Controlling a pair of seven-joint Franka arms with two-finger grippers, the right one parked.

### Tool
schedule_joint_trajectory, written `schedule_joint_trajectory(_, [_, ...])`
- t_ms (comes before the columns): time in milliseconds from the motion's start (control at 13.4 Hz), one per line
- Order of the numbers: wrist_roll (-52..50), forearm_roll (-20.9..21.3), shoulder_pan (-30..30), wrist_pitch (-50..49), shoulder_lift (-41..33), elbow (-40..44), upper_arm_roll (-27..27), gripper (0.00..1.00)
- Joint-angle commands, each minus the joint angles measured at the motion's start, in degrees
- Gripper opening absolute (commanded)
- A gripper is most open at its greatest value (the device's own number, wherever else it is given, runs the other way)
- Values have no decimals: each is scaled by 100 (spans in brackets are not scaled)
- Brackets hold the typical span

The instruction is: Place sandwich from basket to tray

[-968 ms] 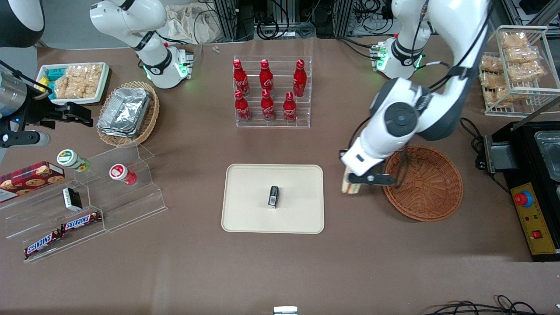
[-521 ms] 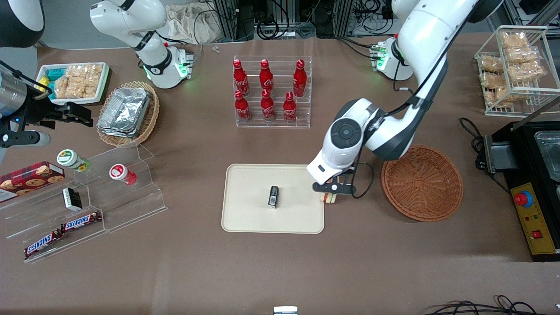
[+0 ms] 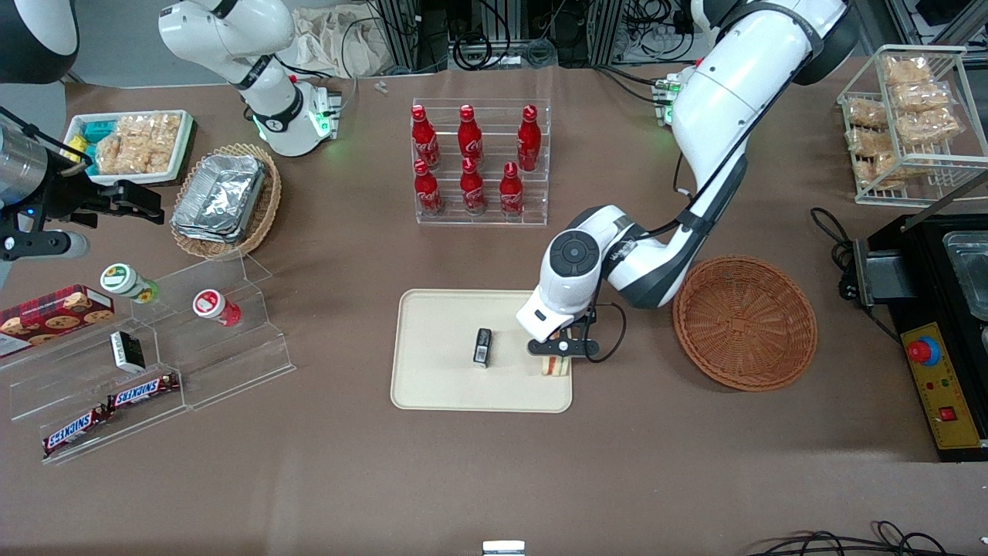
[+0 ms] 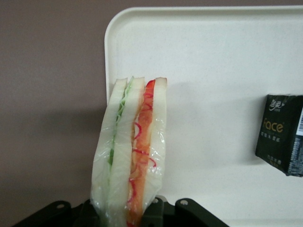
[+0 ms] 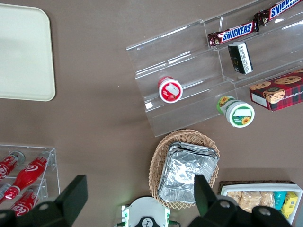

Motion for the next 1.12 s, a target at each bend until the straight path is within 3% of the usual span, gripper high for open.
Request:
schedule_joint_trajectory(0, [-182, 255, -45, 355, 118, 10, 51, 78])
schedule_joint_trajectory(149, [-357, 264, -72, 400, 154, 10, 95, 99])
schedule_joint_trajectory(447, [-542, 255, -63, 295, 75, 1, 95, 100])
schedule_joint_trajectory(596, [-534, 133, -37, -229, -240, 36, 69, 100])
schedule_joint_trajectory(745, [-377, -470, 147, -697, -775, 45, 60, 100])
schedule_joint_trajectory(1043, [1106, -1483, 726, -1706, -1769, 36, 60, 100])
